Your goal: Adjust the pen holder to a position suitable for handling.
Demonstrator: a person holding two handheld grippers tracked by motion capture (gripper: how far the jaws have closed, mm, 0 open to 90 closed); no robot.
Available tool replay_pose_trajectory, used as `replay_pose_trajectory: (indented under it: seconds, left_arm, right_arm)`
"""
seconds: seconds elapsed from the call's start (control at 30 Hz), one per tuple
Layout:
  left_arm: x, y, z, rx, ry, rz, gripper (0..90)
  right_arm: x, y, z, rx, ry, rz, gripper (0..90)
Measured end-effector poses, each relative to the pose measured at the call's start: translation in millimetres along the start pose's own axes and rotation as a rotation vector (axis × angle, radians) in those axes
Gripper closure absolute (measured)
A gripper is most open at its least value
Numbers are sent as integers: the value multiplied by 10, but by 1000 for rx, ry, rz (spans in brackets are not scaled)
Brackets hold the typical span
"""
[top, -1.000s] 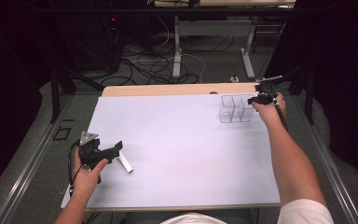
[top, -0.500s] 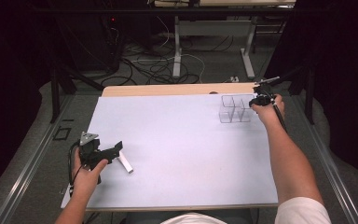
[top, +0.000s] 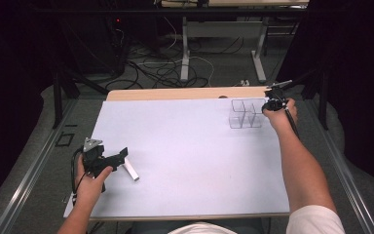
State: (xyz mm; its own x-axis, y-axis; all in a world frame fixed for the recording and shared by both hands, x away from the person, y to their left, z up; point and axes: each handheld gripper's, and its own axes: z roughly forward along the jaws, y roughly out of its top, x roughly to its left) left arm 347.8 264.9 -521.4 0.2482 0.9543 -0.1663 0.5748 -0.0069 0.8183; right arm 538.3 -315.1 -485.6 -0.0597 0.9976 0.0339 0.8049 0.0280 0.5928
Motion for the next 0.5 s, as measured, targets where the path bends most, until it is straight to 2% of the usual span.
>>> replay_pose_trajectory:
  seconds: [0.07, 0.13, 0.17, 0.23, 0.4, 0.43, 0.5]
  left_arm:
    - [1, -1, 2, 0, 0, -1, 45]
    - [2, -1, 3, 0, 1, 0, 45]
    - [2, -1, 3, 0, 1, 0, 45]
    - [2, -1, 4, 1, 1, -1, 45]
    - [-3, 0, 2, -1, 0, 1, 45]
    - [-7, -1, 2, 2, 0, 0, 45]
    - [-12, 0, 6, 3, -4, 3, 45]
  right_arm:
    - [3, 0, -6, -5, 1, 25, 883]
    - [10, -2, -8, -2, -13, 3, 887]
    - [24, -1, -20, 16, -8, 27, 887]
    - [36, -5, -37, 25, -16, 44, 887]
    - [61, -21, -91, 34, -38, 64, 888]
    - [80, -25, -107, 39, -21, 87, 888]
    - [114, -34, -135, 42, -16, 93, 888]
